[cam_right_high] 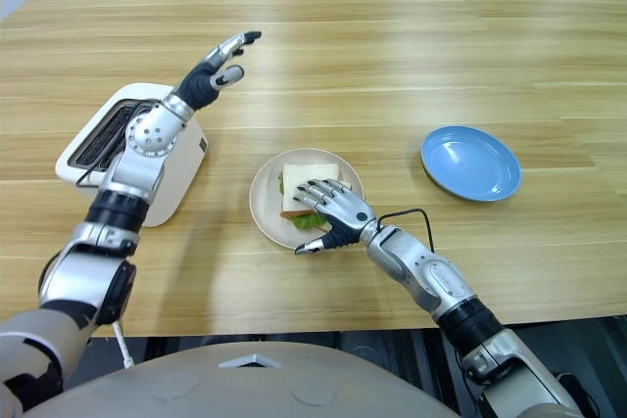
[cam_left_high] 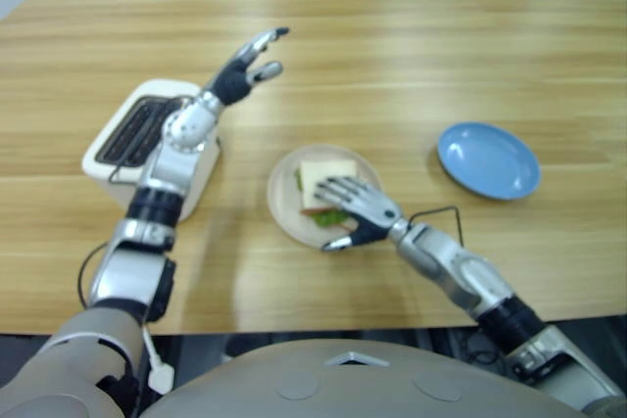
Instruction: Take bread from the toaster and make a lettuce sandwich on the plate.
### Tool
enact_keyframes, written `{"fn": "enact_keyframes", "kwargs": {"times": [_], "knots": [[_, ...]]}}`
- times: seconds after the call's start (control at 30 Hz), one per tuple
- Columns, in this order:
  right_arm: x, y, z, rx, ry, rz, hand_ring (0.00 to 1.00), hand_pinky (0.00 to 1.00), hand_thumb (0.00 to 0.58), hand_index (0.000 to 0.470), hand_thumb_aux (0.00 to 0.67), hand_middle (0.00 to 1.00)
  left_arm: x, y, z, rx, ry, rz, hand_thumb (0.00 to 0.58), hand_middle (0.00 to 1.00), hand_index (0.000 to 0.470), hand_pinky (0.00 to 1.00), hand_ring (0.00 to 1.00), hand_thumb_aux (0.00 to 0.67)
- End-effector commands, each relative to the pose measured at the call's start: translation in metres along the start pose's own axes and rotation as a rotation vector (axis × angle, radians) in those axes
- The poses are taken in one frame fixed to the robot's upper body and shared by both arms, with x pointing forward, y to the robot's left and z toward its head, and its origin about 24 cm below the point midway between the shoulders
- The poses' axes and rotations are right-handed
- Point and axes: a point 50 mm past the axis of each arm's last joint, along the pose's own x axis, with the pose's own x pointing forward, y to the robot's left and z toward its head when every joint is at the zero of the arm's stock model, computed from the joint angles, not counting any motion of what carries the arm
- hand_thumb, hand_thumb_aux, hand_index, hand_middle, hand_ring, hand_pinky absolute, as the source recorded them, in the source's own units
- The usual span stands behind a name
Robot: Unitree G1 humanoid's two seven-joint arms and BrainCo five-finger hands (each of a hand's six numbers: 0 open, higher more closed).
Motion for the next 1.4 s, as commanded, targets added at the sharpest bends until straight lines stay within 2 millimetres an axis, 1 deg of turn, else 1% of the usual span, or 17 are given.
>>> {"fn": "enact_keyframes", "kwargs": {"times": [0.03,0.13,0.23,0.3,0.37,0.4,0.43,0.47,0.5,0.57,0.63,0.73,0.83,0.97,1.17,1.3,1.4], "knots": [[-0.002,-0.061,0.0,-0.053,-0.021,-0.382,0.0,0.0,0.0,0.0,0.0,0.0,-0.009,-0.008,0.001,-0.072,0.021,-0.006,0.0,0.0,0.0,0.0,0.0,0.0],[-0.01,-0.086,-0.002,-0.037,-0.011,-0.538,0.0,0.0,0.0,0.0,0.0,0.0,-0.013,-0.009,0.0,-0.117,0.036,0.003,0.0,0.0,0.0,0.0,0.0,0.0],[-0.019,-0.104,-0.011,0.036,0.026,-0.602,0.0,0.0,0.0,0.0,0.0,0.0,-0.018,-0.003,0.006,-0.158,0.021,0.01,0.0,0.0,0.0,0.0,0.0,0.0],[-0.023,-0.105,-0.025,0.102,0.094,-0.547,0.0,0.0,0.0,0.0,0.0,0.0,-0.022,-0.001,0.011,-0.194,0.002,-0.035,0.0,0.0,0.0,0.0,0.0,0.0],[-0.026,-0.098,-0.044,0.188,0.187,-0.4,0.0,0.0,0.0,0.0,0.0,0.0,-0.029,-0.006,0.016,-0.22,-0.01,-0.155,0.018,0.0,0.007,0.0,0.0,0.011],[-0.028,-0.094,-0.052,0.227,0.225,-0.331,0.0,0.0,0.0,0.0,0.0,0.0,-0.034,-0.009,0.017,-0.217,-0.008,-0.222,0.201,0.0,0.088,0.0,0.0,0.129],[-0.033,-0.091,-0.06,0.261,0.262,-0.271,0.3,0.3,0.079,0.032,0.047,0.3,-0.04,-0.014,0.019,-0.189,-0.002,-0.303,0.472,0.28,0.262,0.28,0.28,0.381],[-0.039,-0.09,-0.067,0.287,0.29,-0.203,0.3,0.3,0.079,0.032,0.047,0.3,-0.048,-0.017,0.019,-0.158,0.008,-0.382,0.472,0.28,0.262,0.28,0.28,0.381],[-0.045,-0.089,-0.072,0.303,0.31,-0.141,1.0,1.0,0.58,0.46,0.67,1.0,-0.054,-0.018,0.019,-0.154,0.027,-0.445,0.58,1.0,0.46,1.0,1.0,0.67],[-0.058,-0.084,-0.078,0.337,0.345,0.02,1.0,1.0,0.58,0.46,0.67,1.0,-0.069,-0.02,0.016,-0.146,0.089,-0.582,0.58,1.0,0.46,1.0,1.0,0.67],[-0.074,-0.074,-0.077,0.339,0.356,0.203,1.0,1.0,0.58,0.46,0.67,1.0,-0.089,-0.024,0.01,-0.122,0.172,-0.748,0.58,1.0,0.46,1.0,1.0,0.67],[-0.09,-0.07,-0.072,0.369,0.36,0.351,1.0,1.0,0.58,0.46,0.67,1.0,-0.117,-0.031,0.002,-0.104,0.283,-0.952,0.58,1.0,0.46,1.0,1.0,0.67],[-0.094,-0.07,-0.068,0.386,0.364,0.416,1.0,1.0,0.58,0.46,0.67,1.0,-0.134,-0.034,-0.006,-0.11,0.371,-1.065,0.58,1.0,0.46,1.0,1.0,0.67],[-0.092,-0.06,-0.056,0.426,0.324,0.516,1.0,1.0,0.58,0.46,0.67,1.0,-0.15,-0.04,-0.013,-0.127,0.454,-1.18,0.58,1.0,0.46,1.0,1.0,0.67],[-0.073,-0.027,-0.03,0.468,0.206,0.656,1.0,1.0,0.58,0.46,0.67,1.0,-0.158,-0.064,-0.02,-0.139,0.485,-1.275,0.58,1.0,0.46,1.0,1.0,0.67],[-0.055,0.0,-0.019,0.467,0.156,0.731,1.0,1.0,0.58,0.46,0.67,1.0,-0.148,-0.082,-0.029,-0.105,0.486,-1.265,0.58,1.0,0.46,1.0,1.0,0.67],[-0.043,0.016,-0.022,0.432,0.165,0.768,1.0,1.0,0.58,0.46,0.67,1.0,-0.136,-0.095,-0.04,-0.062,0.49,-1.218,0.58,1.0,0.46,1.0,1.0,0.67]]}}
